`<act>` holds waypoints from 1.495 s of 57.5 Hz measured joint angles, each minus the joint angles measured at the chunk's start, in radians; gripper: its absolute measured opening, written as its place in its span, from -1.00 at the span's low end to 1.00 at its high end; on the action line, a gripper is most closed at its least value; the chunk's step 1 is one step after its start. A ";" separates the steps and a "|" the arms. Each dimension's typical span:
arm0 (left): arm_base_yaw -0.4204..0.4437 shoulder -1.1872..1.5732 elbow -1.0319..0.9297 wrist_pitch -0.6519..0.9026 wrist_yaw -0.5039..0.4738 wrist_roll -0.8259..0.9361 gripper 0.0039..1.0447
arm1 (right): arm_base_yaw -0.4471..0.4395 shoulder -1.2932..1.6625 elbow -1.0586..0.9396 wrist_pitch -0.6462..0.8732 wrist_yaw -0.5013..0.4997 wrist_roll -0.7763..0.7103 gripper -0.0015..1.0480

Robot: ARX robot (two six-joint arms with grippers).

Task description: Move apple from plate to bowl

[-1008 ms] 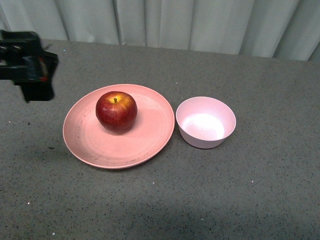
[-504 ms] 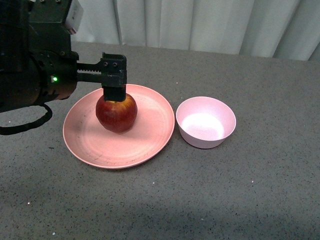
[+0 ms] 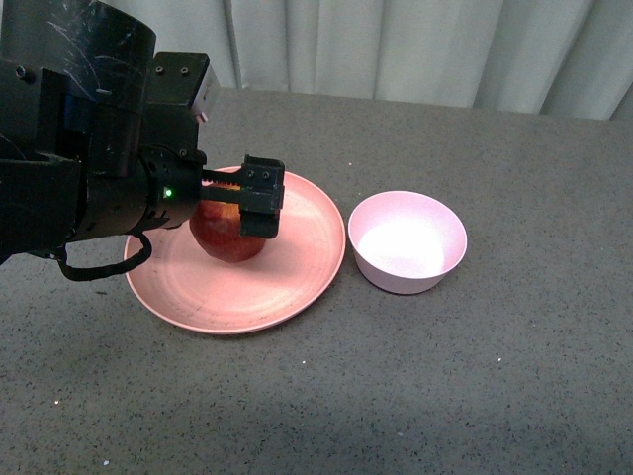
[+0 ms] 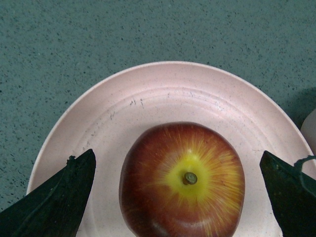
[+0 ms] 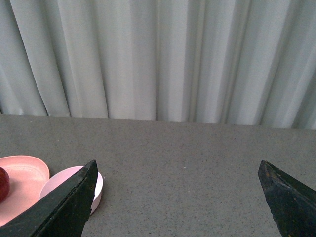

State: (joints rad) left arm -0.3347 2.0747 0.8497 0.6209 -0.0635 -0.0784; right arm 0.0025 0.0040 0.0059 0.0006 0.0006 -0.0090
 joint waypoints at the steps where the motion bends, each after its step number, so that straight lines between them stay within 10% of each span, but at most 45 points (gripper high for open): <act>1: -0.001 0.002 0.000 -0.002 -0.001 0.000 0.88 | 0.000 0.000 0.000 0.000 0.000 0.000 0.82; 22: -0.008 0.035 0.000 -0.021 0.007 0.000 0.87 | 0.000 0.000 0.000 0.000 0.000 0.000 0.82; 33: -0.099 -0.024 0.013 0.030 0.020 -0.026 0.39 | 0.000 0.000 0.000 0.000 0.000 0.000 0.82; 56: -0.320 0.021 0.226 -0.090 -0.006 -0.066 0.39 | 0.000 0.000 0.000 0.000 -0.002 0.000 0.82; 86: -0.334 0.158 0.292 -0.122 -0.072 -0.054 0.39 | 0.000 0.000 0.000 0.000 -0.002 0.000 0.82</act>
State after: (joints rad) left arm -0.6685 2.2326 1.1419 0.4984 -0.1356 -0.1322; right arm 0.0025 0.0040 0.0059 0.0006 -0.0013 -0.0090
